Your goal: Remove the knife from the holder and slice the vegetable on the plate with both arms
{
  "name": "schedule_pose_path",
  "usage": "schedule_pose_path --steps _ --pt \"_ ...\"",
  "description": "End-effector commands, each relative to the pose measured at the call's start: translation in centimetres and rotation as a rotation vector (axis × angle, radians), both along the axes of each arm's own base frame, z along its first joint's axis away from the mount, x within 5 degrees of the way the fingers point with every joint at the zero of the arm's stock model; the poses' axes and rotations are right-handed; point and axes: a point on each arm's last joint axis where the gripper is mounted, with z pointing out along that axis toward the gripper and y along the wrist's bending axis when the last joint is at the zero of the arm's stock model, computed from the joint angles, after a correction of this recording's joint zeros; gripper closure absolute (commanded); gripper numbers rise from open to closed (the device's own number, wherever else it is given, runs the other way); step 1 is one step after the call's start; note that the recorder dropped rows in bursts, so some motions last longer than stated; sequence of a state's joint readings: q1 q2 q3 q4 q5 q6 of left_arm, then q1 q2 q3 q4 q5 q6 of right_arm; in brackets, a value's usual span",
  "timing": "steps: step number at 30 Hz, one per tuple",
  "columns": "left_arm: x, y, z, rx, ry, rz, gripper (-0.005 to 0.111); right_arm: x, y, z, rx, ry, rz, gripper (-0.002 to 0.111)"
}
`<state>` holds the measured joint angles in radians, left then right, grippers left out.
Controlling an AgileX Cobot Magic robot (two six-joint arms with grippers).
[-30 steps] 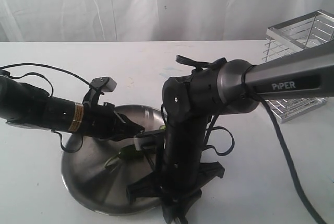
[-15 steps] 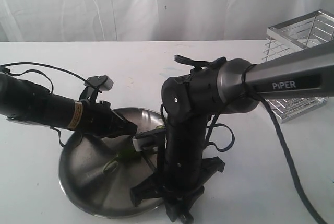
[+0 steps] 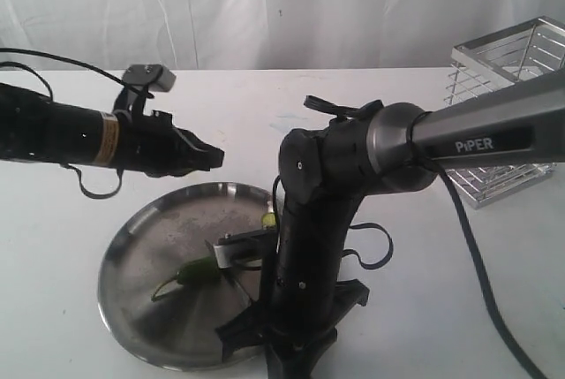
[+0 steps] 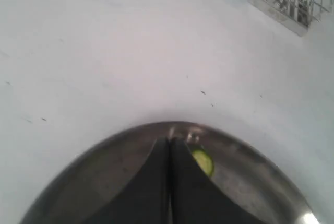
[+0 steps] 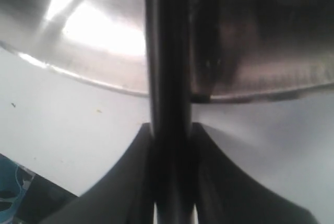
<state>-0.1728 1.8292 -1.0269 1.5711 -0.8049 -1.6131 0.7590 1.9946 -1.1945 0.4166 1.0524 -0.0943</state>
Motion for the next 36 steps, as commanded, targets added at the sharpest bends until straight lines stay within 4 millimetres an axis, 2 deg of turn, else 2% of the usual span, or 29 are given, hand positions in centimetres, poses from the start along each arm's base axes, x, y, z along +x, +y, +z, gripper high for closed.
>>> schedule_pose_path --steps 1,5,9,12,18,23,36 --pt "0.1 2.1 2.6 0.031 -0.080 0.070 0.107 -0.5 -0.3 -0.3 -0.007 0.057 0.034 0.108" --pt "0.0 3.3 3.1 0.028 -0.065 0.093 0.107 -0.6 -0.2 -0.3 -0.006 0.062 0.032 0.108" --pt "-1.0 3.4 1.7 0.051 -0.027 0.074 0.107 0.2 -0.5 -0.6 -0.065 -0.027 -0.033 0.108" --pt "-1.8 2.8 0.8 0.080 -0.026 0.020 0.107 0.5 -0.6 -0.7 -0.085 -0.053 -0.065 0.108" --pt "-4.2 -1.2 -0.5 0.083 -0.010 -0.105 0.107 0.6 -0.6 -0.7 -0.079 -0.058 -0.069 0.108" --pt "-4.1 -1.6 -1.2 0.160 -0.013 -0.076 0.107 0.5 -0.5 -0.7 -0.071 -0.049 -0.080 0.108" --pt "-3.5 -2.2 -6.6 0.109 0.144 -0.078 0.107 0.7 -0.3 -0.7 -0.055 -0.070 -0.090 0.108"
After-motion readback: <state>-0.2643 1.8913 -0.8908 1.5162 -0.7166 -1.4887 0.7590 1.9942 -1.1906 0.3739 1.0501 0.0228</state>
